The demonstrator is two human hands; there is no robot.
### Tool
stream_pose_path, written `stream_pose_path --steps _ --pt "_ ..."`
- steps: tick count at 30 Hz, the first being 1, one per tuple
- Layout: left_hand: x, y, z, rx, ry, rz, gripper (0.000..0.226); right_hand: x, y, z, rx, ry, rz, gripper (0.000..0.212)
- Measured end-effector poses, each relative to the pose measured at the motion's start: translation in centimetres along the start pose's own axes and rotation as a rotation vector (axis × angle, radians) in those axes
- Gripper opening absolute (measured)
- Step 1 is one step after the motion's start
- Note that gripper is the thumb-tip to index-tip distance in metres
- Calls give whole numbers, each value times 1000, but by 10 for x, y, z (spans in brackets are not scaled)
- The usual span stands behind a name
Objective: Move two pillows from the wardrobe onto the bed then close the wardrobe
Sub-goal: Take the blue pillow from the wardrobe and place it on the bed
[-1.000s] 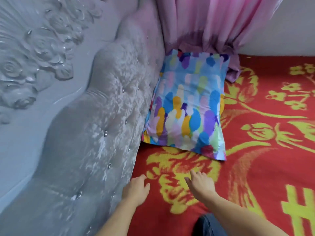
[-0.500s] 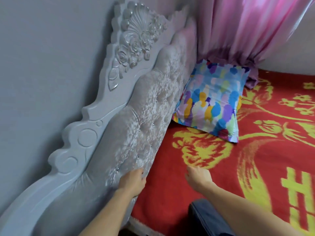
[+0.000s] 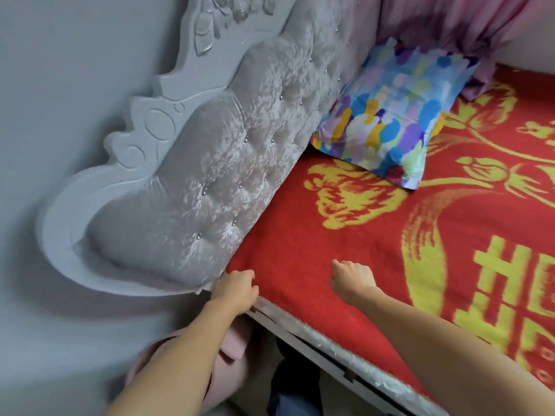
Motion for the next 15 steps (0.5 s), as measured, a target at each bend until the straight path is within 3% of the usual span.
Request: stream_pose_path --steps 8,15 --pt "109 -166 55 -125 -213 75 26 19 -141 5 -306 -271 51 15" --pt "237 -345 79 -270 -399 46 29 51 -253 -41 -534 -484 -78 16"
Point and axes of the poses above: each hand's wrist, its own y-axis towards the middle knuckle, its own x-axis out of the palm, z = x × y, the point moved 4 cm from there along y, towards the middle knuckle, and after that the axes turned 9 degrees about -z, right-handed, at the moved point
